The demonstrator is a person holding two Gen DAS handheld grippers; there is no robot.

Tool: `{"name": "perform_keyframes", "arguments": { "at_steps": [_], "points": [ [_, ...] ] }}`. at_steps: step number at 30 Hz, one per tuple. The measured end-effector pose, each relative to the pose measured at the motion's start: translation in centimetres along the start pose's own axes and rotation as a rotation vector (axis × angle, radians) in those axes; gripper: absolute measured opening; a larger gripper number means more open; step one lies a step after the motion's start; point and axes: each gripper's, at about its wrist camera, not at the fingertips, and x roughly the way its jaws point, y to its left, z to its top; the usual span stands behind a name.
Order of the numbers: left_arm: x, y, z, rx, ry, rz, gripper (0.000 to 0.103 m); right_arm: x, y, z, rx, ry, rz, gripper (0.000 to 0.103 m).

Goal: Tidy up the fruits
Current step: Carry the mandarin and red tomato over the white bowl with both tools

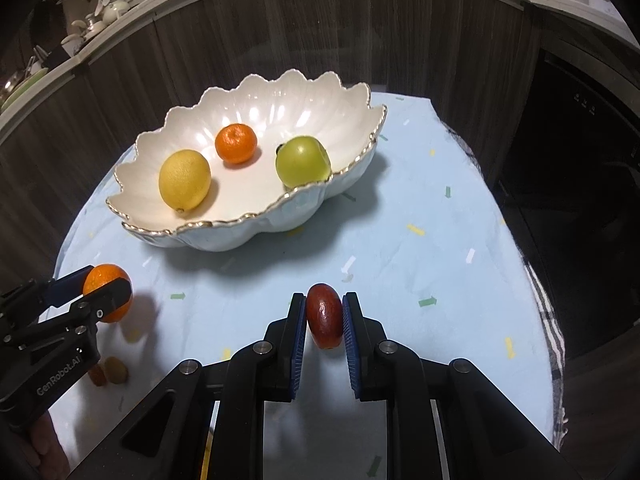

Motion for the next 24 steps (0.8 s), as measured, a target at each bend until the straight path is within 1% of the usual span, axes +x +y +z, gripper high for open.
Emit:
{"name": "perform_keyframes", "arguments": {
  "at_steps": [12, 24],
  "points": [
    [-2.0, 0.2, 1.0, -0.004, -0.04, 0.01, 0.041, -1.7, 0.2, 1.6, -0.001, -0.046, 0.0, 0.019],
    [-3.5, 0.5, 3.6, -0.004, -0.084, 0.021, 0.04, -3.2, 0.5, 3.9, 0.004, -0.099, 0.009, 0.019]
  ]
}}
